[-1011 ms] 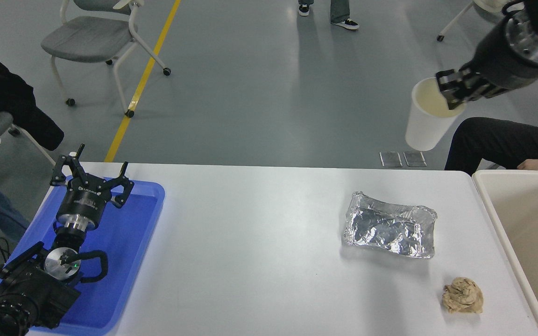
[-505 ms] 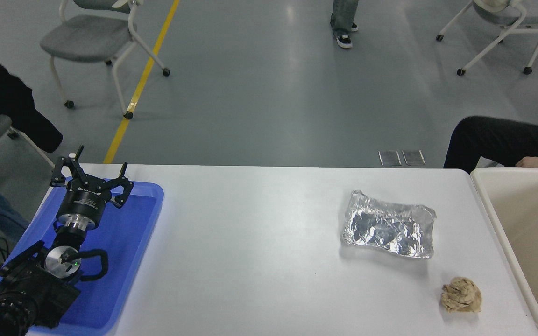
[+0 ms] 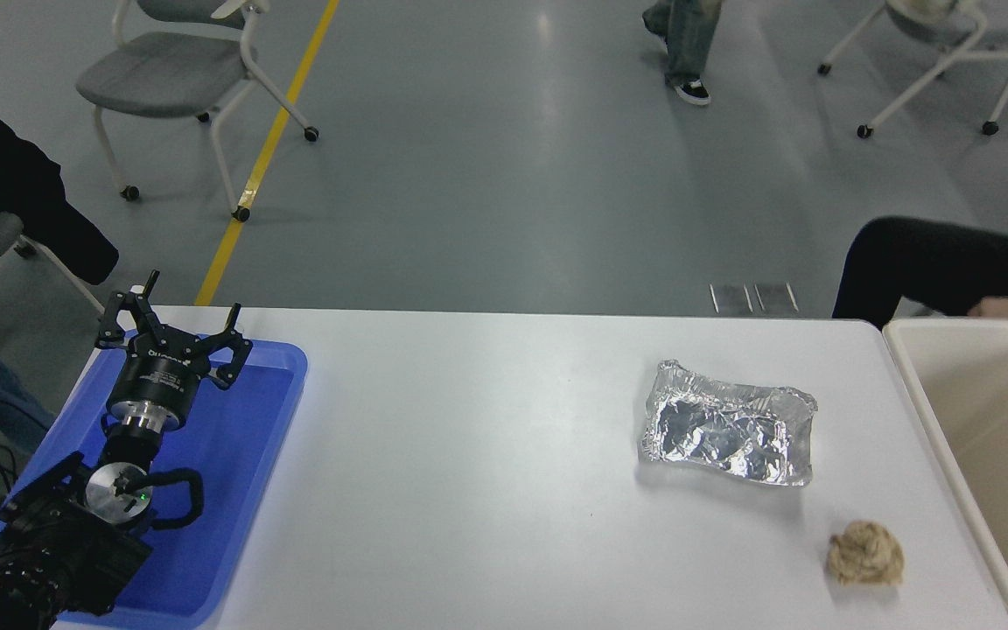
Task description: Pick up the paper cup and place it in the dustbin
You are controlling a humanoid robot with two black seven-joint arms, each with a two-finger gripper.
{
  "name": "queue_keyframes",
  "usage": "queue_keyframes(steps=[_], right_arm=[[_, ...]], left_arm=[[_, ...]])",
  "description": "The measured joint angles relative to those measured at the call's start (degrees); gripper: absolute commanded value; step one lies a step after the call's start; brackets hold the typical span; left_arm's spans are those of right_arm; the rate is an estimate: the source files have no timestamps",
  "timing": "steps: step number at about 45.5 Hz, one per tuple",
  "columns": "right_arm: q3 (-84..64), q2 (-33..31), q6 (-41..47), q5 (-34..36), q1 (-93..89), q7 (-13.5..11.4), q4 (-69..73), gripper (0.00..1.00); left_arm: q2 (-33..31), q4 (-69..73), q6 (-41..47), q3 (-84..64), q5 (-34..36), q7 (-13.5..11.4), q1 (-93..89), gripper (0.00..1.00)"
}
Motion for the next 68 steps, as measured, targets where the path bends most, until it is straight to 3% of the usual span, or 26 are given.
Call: queue_keyframes(steps=[18,20,21,24,25,52,68], right_arm=[[16.64,9.54,-8.83,2.63,-15.54,-0.95,-7.87,0.00],[17.90,10.41,-9.32,3.09,-16.61,-1.04,-8.37,0.11],[18.09,10.55,-9.38,3.16,-16.75,-1.05,-8.43,0.25],[18.92,11.18,-9.73,3.54,-17.32,-1.11,-8.86,0.92],[19.29,11.52,-9.81,3.71,-17.62,-1.14,-8.97,1.00],[20.49,10.89,-9.51,4.53,-16.17,-1.15,-4.27,1.00],[0.77,2.91,-7.78,4.01,3.77,-1.78,12.96,1.00]], left_arm=[[-0.01,0.00,0.00,0.00,0.01,0.08,-0.01,1.00],[-0.01,0.02,0.00,0.00,0.02,0.08,-0.01,1.00],[-0.01,0.03,0.00,0.00,0.03,0.08,-0.01,1.00],[-0.01,0.03,0.00,0.00,0.05,0.08,-0.01,1.00],[-0.01,0.03,0.00,0.00,0.05,0.08,-0.01,1.00],[-0.01,-0.05,0.00,0.00,0.09,0.11,-0.04,1.00],[-0.09,-0.04,0.00,0.00,0.09,0.16,-0.09,1.00]])
